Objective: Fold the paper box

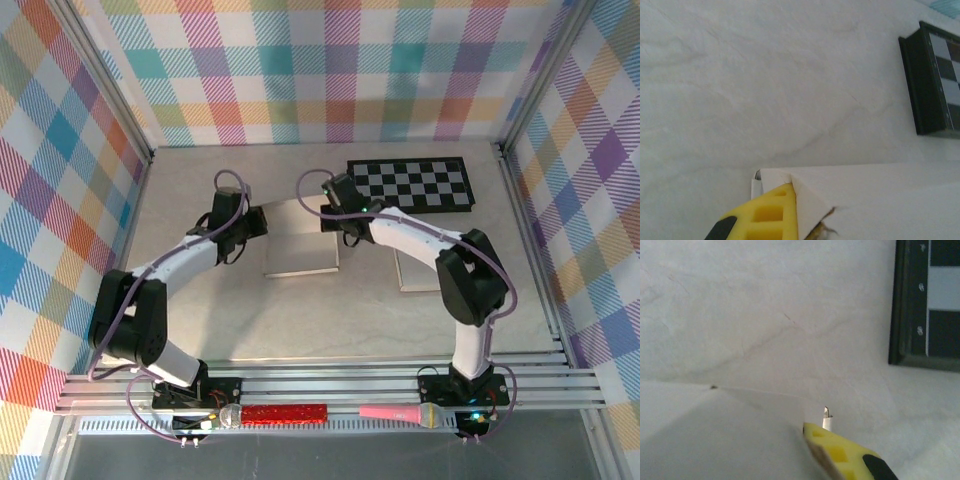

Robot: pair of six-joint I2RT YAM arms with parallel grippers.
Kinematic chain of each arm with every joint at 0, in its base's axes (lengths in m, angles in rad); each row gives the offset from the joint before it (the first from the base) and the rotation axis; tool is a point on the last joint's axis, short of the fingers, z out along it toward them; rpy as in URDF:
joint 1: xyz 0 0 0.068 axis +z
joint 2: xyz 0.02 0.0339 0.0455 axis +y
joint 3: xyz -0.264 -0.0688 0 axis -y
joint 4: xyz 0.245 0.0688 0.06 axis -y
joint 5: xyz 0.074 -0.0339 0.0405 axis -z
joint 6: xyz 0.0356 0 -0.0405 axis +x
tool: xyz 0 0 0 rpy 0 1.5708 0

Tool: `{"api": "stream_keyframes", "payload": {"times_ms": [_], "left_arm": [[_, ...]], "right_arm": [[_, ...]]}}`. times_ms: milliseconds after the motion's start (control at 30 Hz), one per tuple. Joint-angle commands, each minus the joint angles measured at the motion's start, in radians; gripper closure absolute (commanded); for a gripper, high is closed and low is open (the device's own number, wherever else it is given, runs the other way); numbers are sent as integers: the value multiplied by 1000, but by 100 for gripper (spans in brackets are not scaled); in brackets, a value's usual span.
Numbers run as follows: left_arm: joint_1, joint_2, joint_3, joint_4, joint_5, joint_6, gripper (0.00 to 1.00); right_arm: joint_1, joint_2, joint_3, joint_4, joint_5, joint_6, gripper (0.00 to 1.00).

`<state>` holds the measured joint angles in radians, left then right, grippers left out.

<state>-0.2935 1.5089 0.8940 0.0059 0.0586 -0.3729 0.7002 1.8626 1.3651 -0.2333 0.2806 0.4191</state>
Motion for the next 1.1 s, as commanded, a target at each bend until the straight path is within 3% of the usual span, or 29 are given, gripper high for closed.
{"api": "stream_keyframes", "payload": {"times_ms": [0, 167, 500, 567, 800, 900, 1067], "left_arm": [[-55, -65, -53, 135, 55, -38, 100], [-89, -96, -176, 288, 52, -50, 100], [-146, -137, -320, 388, 20, -70, 100], [-155, -151, -329, 377, 3, -70, 100], [-179, -192, -313, 273, -53, -20, 100], [-191, -199, -309, 250, -73, -5, 100], [-209, -191, -313, 244, -94, 4, 100]], "right_arm": [[34, -59, -124, 220, -34, -7, 100], [59, -102, -261, 410, -24, -67, 100], [86, -114, -353, 398, -3, -24, 100], [91, -123, -339, 337, 16, 6, 92], [91, -231, -217, -48, -5, 242, 40], [90, -307, -201, -194, -83, 370, 30], [90, -450, -220, -333, -150, 602, 24]]}}
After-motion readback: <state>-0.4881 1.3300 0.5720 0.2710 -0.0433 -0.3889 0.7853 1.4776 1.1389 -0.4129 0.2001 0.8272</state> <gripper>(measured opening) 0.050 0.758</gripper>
